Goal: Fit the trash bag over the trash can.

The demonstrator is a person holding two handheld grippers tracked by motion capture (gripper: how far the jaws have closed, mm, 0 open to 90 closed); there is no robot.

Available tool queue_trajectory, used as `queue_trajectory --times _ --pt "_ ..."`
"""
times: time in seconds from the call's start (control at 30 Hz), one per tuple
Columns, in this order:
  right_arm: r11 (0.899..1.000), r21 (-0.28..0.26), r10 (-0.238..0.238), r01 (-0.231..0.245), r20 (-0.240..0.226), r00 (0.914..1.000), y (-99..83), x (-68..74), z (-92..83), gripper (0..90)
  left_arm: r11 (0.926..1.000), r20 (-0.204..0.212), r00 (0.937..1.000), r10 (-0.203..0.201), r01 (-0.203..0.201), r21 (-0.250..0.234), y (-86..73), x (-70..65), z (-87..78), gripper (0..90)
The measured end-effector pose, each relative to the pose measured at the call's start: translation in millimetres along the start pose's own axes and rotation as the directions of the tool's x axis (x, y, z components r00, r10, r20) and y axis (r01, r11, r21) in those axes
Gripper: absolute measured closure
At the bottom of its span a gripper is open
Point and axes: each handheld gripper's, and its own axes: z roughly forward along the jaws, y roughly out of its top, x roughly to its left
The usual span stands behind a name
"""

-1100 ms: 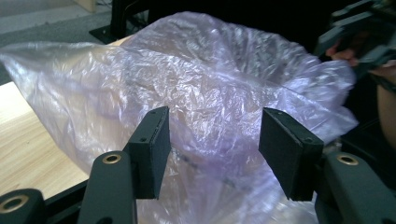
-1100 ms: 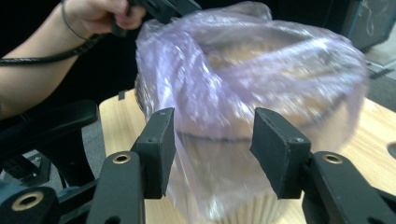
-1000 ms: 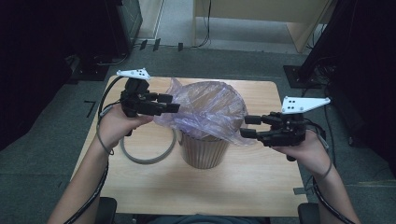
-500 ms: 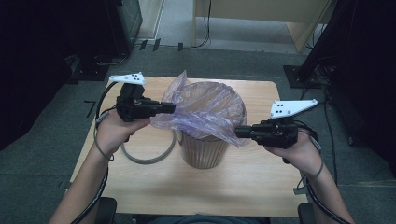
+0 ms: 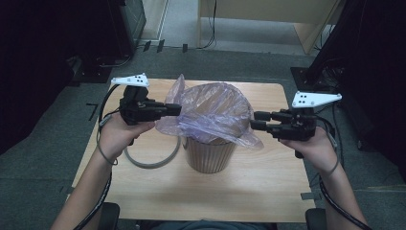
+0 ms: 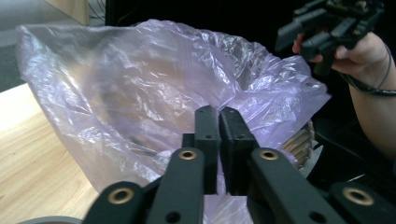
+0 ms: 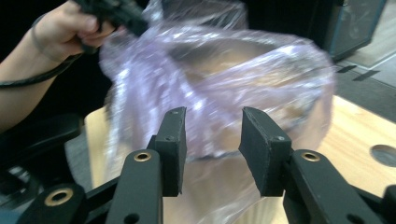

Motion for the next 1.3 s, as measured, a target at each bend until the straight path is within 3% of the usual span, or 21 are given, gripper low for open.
queue_trajectory --times 0.2,0.4,0.63,0.8,0.9,1.0,1.1,1.17,1.3 --pt "1.0 -0.008 0.017 -0.016 0.059 0.9981 12.8 -20.0 12.6 60.9 0.9999 -0.008 1.0 0.002 -0.002 -0.013 3.8 8.3 5.8 89.9" --pt "1.0 0.012 -0.014 0.013 0.124 0.9921 22.7 -35.1 33.2 58.6 0.9994 -0.005 0.9999 0.014 -0.015 -0.03 7.5 17.3 14.5 89.8" --pt "0.999 0.041 -0.012 0.006 0.167 0.9859 27.9 -56.8 58.1 56.6 0.9992 0.02 0.9996 0.018 -0.017 -0.036 10.5 22.4 25.8 89.8" --pt "0.997 0.08 -0.024 0.01 0.177 0.984 27.5 -69.2 74.8 56.2 0.9978 0.031 0.9984 0.048 -0.046 -0.046 14.6 25.2 33.7 89.8" --pt "0.996 0.092 -0.007 -0.009 0.179 0.9839 27.4 -75.7 82.4 55.2 0.9982 0.035 0.9984 0.045 -0.044 -0.04 17.0 27.0 38.0 89.9" --pt "0.994 0.107 -0.01 -0.009 0.172 0.9851 28.6 -76.0 87.9 60.2 0.9988 0.04 0.9985 0.037 -0.035 -0.034 18.2 28.5 40.8 89.9" --pt "0.992 0.126 -0.002 -0.017 0.151 0.9886 31.4 -73.2 91.0 74.1 0.9989 0.044 0.9986 0.031 -0.029 -0.036 18.3 28.5 40.7 89.8" --pt "0.991 0.128 0.019 -0.037 0.138 0.9902 34.2 -71.4 90.5 81.3 0.9987 0.046 0.9984 0.033 -0.031 -0.042 18.0 27.8 38.6 89.8" --pt "0.986 0.118 0.107 -0.121 0.118 0.9872 38.3 -75.8 84.6 85.2 0.9982 0.052 0.9981 0.031 -0.029 -0.052 17.6 27.3 32.3 89.9"
